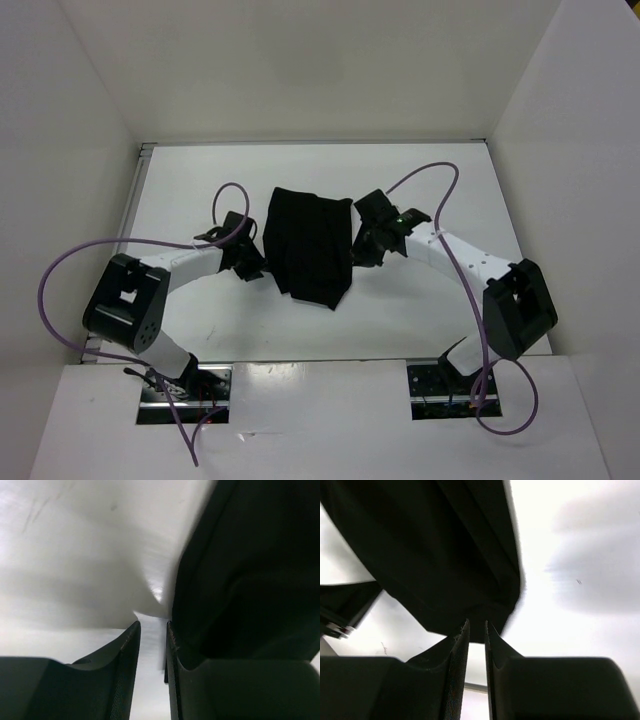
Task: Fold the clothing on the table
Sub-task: Flatten the skirt out
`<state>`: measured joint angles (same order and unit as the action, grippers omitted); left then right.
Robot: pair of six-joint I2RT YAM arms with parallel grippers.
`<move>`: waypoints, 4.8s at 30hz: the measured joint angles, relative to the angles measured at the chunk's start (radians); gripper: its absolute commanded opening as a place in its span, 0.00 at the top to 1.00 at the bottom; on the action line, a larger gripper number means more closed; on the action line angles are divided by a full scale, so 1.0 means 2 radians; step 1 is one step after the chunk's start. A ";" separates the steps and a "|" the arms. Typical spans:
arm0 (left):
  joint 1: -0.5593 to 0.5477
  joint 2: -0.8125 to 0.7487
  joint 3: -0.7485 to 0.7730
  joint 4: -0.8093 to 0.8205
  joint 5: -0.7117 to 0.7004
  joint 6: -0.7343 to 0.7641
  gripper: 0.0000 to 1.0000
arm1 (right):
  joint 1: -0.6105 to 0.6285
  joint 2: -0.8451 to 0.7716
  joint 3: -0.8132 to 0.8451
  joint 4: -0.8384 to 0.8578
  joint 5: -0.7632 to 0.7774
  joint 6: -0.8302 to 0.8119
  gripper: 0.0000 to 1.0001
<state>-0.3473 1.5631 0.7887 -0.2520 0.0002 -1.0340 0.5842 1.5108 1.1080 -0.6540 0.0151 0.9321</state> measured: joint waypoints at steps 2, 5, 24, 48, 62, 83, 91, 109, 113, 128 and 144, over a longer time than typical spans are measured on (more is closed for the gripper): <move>-0.002 0.004 0.000 0.015 0.005 -0.002 0.64 | 0.000 -0.005 -0.015 -0.001 -0.004 0.006 0.76; -0.006 0.010 0.000 0.033 0.013 -0.009 0.64 | 0.002 -0.007 -0.033 -0.002 -0.011 0.013 0.76; -0.014 -0.064 -0.008 -0.006 0.018 -0.008 0.64 | 0.006 -0.041 -0.060 -0.010 -0.019 0.038 0.75; -0.014 -0.028 0.002 0.004 0.042 -0.008 0.46 | 0.007 -0.026 -0.060 -0.022 -0.023 0.031 0.75; -0.014 0.019 0.003 0.047 0.062 -0.016 0.51 | 0.007 -0.009 -0.060 -0.025 -0.027 0.021 0.75; -0.064 0.080 0.183 0.053 0.150 0.008 1.00 | 0.001 -0.035 -0.069 -0.032 -0.016 0.024 0.75; -0.049 -0.085 0.208 0.092 0.249 0.044 1.00 | -0.030 -0.068 -0.091 -0.027 0.000 0.030 0.75; 0.006 -0.097 0.033 -0.077 0.092 0.082 1.00 | -0.033 -0.057 -0.113 -0.017 -0.020 0.014 0.61; 0.011 -0.097 0.033 -0.079 0.081 0.082 1.00 | -0.033 -0.043 -0.136 -0.017 -0.032 0.008 0.61; 0.013 -0.096 0.031 -0.078 0.080 0.082 1.00 | -0.002 0.011 -0.151 0.038 -0.087 0.004 0.60; 0.023 -0.096 0.015 -0.075 0.081 0.082 1.00 | 0.027 0.051 -0.131 0.050 -0.074 0.013 1.00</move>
<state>-0.3004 1.3720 0.8185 -0.4011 0.1619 -0.8692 0.6384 1.6127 0.8452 -0.5549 -0.1329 0.9577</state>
